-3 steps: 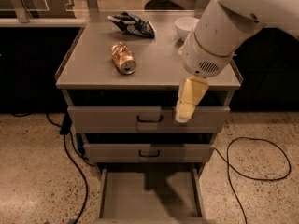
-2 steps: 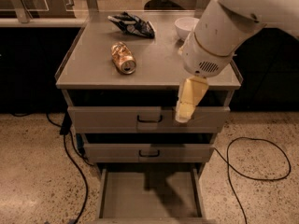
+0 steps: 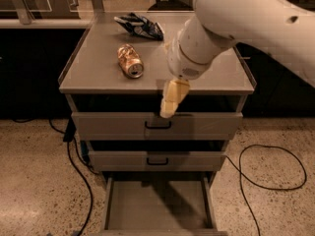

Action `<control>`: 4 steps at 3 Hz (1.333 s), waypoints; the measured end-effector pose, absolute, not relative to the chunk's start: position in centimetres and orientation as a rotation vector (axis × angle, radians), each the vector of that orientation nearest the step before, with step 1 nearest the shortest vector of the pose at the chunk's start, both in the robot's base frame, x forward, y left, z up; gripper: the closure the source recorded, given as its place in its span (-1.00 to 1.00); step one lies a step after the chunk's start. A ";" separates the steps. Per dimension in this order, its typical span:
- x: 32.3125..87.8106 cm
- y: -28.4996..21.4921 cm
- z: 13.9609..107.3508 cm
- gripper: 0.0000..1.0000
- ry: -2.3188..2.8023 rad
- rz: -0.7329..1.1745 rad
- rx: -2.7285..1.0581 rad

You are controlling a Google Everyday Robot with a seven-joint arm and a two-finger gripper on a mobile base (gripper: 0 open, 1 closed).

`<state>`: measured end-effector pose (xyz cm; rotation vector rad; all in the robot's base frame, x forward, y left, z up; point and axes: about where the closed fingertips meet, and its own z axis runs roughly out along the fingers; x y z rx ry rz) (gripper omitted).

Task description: Place orange can into bottom drawer

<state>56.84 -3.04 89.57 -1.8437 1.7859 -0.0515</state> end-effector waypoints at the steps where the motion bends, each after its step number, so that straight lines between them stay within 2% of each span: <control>1: 61.6 0.4 88.7 -1.00 1.694 -0.064 -1.805; 2: 66.3 2.3 89.6 -1.00 1.684 -0.114 -1.712; 4: 67.5 2.6 89.5 -1.00 1.652 -0.154 -1.744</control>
Offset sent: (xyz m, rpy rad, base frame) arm 0.1361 0.0621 0.0097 0.1210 -0.2002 -0.0945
